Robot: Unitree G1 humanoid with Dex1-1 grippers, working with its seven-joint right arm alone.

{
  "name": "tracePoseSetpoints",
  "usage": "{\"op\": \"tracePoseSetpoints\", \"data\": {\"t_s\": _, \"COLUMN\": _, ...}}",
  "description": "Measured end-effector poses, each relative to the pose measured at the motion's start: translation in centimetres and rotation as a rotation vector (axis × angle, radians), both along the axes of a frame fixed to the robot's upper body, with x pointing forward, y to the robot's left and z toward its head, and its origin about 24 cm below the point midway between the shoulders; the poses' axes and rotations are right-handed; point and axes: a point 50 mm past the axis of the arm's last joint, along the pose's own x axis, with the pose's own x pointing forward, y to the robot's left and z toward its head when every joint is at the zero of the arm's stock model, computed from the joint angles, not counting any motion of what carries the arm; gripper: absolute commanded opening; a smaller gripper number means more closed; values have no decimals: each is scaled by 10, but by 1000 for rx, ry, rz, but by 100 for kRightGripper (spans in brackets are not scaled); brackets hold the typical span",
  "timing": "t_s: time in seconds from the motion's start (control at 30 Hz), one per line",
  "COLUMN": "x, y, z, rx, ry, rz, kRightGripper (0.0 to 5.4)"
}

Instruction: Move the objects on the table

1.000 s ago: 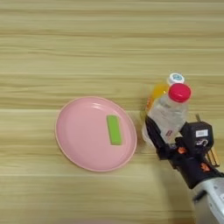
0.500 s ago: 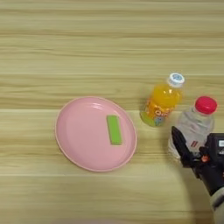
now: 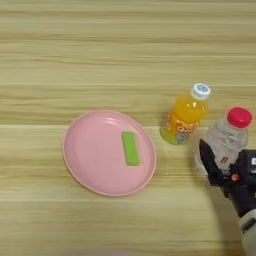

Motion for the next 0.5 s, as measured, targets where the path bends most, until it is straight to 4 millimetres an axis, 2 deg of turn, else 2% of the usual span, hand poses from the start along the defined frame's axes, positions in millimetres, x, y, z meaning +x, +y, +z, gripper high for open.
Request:
{"op": "tracePoseSetpoints", "data": {"t_s": 0.03, "x": 0, "y": 0, "z": 0, "rx": 0, "ry": -2, "rz": 1, "kRightGripper": 342}}
{"op": "tracePoseSetpoints", "data": {"t_s": 0.5, "x": 0, "y": 2, "z": -9, "rx": 10, "ry": 27, "rz": 4, "kRightGripper": 529}}
